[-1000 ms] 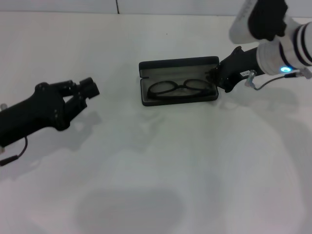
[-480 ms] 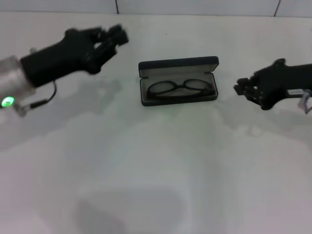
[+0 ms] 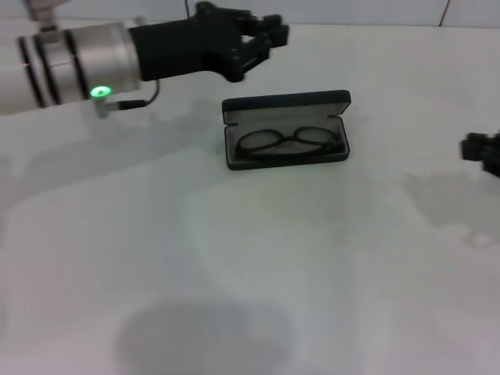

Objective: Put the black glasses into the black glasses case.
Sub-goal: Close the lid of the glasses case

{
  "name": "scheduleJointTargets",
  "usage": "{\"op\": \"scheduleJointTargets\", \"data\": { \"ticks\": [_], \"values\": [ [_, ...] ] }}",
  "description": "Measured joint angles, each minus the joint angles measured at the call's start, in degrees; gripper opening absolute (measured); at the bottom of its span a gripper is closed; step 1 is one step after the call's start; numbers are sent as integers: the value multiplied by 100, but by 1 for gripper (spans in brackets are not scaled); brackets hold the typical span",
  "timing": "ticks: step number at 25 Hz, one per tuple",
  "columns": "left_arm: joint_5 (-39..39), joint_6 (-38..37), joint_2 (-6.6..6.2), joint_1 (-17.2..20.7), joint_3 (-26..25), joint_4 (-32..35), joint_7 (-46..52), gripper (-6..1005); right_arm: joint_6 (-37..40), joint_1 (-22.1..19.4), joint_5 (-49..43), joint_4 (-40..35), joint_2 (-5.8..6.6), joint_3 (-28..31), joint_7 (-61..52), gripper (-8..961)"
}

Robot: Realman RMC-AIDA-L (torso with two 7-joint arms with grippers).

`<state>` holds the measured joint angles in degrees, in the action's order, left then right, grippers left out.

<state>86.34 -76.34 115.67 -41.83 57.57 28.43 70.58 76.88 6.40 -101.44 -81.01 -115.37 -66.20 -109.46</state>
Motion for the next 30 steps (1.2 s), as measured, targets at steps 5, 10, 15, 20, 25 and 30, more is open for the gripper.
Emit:
{"op": "scheduleJointTargets", "data": {
  "ticks": [5, 10, 15, 20, 25, 30],
  "values": [
    [488, 746, 252, -341, 7, 5, 43, 185, 518, -45, 249, 558, -2, 836, 318, 96],
    [959, 1349, 388, -575, 66, -71, 162, 192, 632, 111, 263, 1063, -2, 1211, 547, 96],
    [1013, 1688, 379, -708, 411, -183, 379, 193, 642, 298, 266, 1363, 1, 1254, 767, 96],
    [1052, 2000, 388, -718, 729, -218, 481, 195, 616, 404, 268, 1552, 4, 1259, 848, 96],
    [1056, 2291, 397, -732, 977, -260, 532, 196, 608, 459, 270, 1715, 6, 1264, 925, 96],
    [1054, 2471, 417, -745, 1065, -363, 545, 197, 625, 468, 278, 1798, 6, 1267, 950, 96]
  ]
}}
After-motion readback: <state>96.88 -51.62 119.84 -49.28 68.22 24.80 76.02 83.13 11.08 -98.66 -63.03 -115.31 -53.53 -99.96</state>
